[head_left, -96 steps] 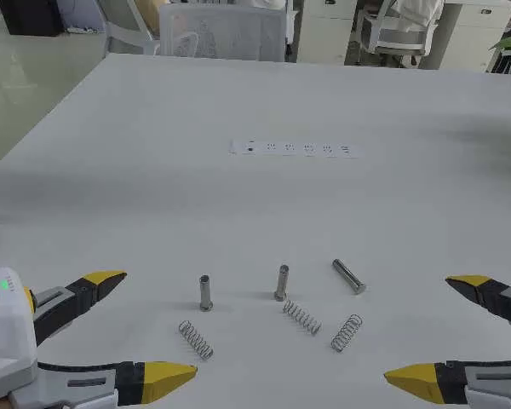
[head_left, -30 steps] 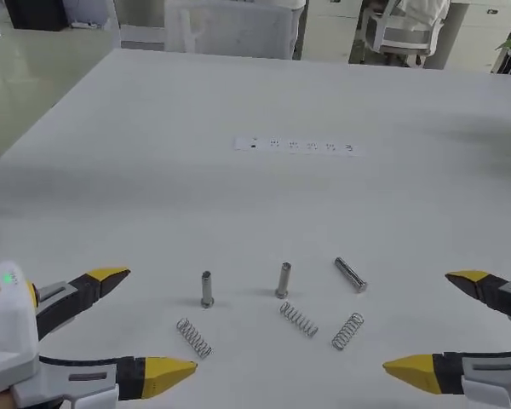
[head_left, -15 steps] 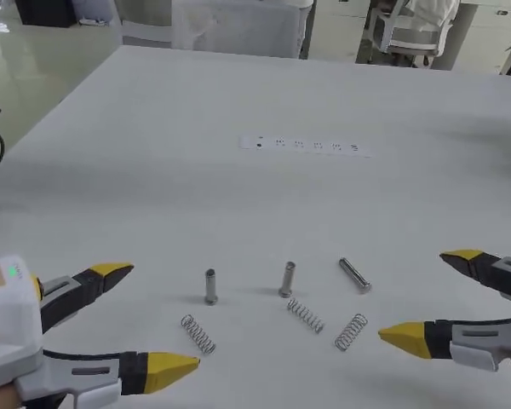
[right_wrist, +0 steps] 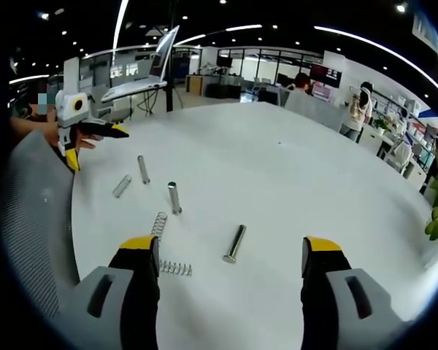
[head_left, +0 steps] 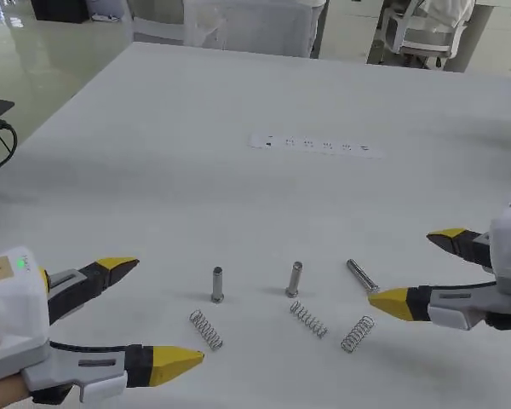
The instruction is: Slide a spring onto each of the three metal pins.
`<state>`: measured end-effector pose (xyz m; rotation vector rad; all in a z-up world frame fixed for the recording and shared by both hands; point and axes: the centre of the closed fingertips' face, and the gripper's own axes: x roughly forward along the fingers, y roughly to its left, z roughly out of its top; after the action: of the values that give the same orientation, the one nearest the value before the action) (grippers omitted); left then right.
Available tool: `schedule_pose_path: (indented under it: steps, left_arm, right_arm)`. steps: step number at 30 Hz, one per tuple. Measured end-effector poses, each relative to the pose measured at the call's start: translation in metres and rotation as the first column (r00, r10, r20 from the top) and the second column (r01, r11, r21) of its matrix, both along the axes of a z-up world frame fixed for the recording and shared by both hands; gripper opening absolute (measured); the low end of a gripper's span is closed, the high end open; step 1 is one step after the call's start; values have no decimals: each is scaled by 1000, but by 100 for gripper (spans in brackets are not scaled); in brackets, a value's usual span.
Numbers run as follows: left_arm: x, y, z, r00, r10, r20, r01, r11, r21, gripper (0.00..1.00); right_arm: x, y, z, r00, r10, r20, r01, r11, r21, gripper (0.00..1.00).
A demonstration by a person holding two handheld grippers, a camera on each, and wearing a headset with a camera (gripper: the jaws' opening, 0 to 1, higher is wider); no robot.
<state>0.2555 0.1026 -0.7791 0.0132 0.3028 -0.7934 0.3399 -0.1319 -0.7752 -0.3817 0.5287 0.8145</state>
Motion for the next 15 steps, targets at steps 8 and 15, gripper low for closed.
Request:
schedule_pose_path:
  steps: [8,15]
  left_arm:
    - [1,0,1,1000,4,3,-4,1000,-4,90]
    - [0,-1,0,1000,-1,0,1,1000,-3,89]
  right_arm:
    - [16,9,-6,999,-6,-31,5,1000,-21,75]
    - [30,16,-15,999,-12,-52,10,999,-42,65]
